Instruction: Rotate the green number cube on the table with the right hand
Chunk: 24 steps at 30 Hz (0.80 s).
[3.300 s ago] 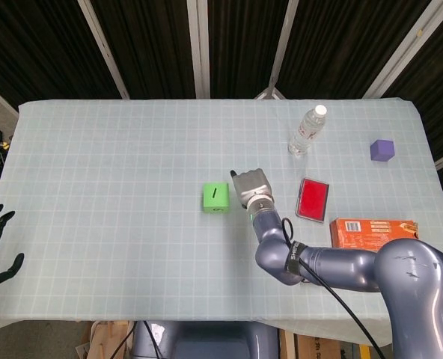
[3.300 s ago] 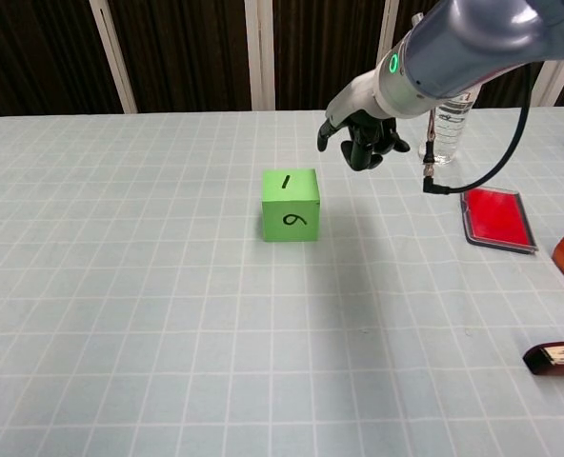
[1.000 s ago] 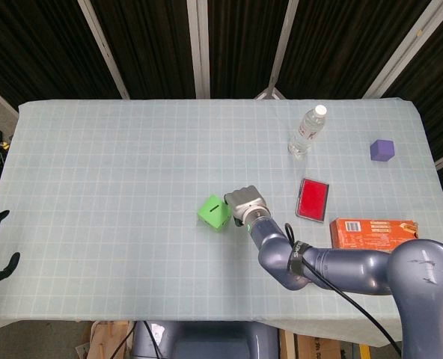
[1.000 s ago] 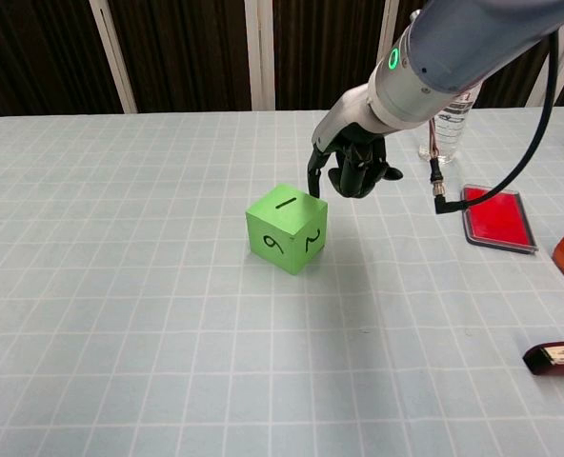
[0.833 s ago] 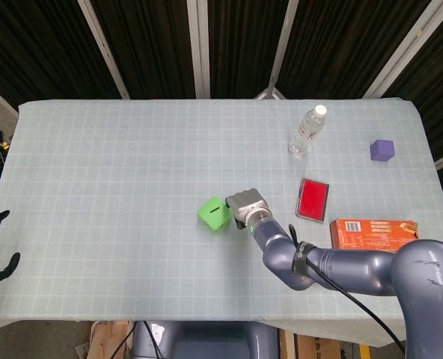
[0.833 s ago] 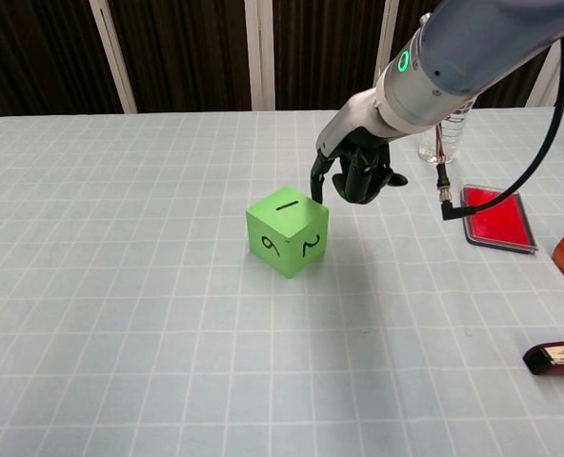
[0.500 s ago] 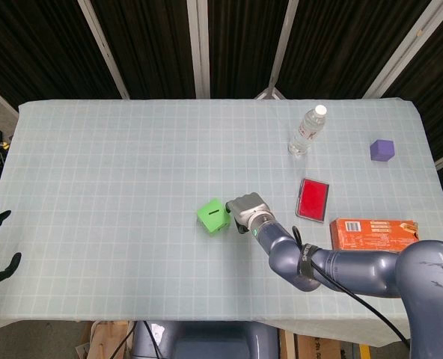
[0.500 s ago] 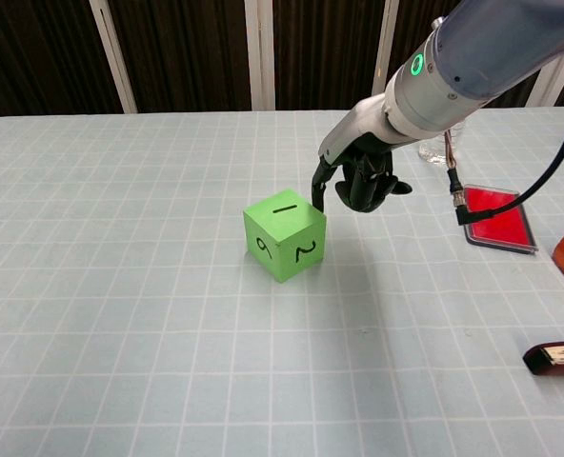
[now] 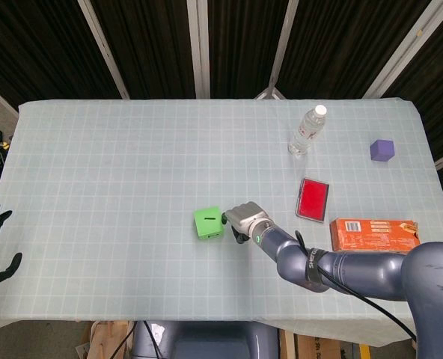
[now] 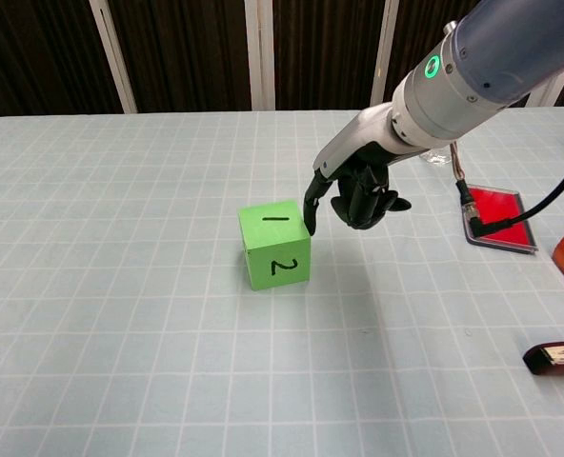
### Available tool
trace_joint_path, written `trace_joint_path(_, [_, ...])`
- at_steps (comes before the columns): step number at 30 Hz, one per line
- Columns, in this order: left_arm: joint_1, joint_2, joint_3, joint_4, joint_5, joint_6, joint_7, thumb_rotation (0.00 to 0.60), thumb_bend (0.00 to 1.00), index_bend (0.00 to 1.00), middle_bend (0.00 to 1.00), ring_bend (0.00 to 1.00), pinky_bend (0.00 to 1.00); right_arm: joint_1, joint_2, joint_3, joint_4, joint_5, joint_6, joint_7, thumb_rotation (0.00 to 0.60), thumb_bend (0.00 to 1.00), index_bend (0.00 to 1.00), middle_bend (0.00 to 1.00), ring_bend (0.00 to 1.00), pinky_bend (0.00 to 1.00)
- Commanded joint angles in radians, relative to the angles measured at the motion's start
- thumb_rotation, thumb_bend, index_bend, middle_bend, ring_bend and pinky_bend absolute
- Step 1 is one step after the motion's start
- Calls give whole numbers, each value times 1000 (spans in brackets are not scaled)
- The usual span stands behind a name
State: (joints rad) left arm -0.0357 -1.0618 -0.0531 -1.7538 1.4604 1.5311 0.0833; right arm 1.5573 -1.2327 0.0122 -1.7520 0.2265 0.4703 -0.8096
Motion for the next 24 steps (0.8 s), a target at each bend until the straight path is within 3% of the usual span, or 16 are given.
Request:
trace_joint_path(1, [-1,-1,0,0,0,0,3,600,432,129,0,0,41,11,7,-26,-12,-49,-26,51,600,968,240,852,878,739])
trace_joint_path(13, [-1,-5,1,-1,2,0,12,600,431,129,0,0,41,35,13,-72,-23,-194,-101,216,600,968,240,852,878,739])
trace_joint_path(24, [0,-2,-1,-1,-2,0,5,600,431,129,0,0,41,30,-4,-74,-38,-365,-143,375,600,968,240,852,878,738])
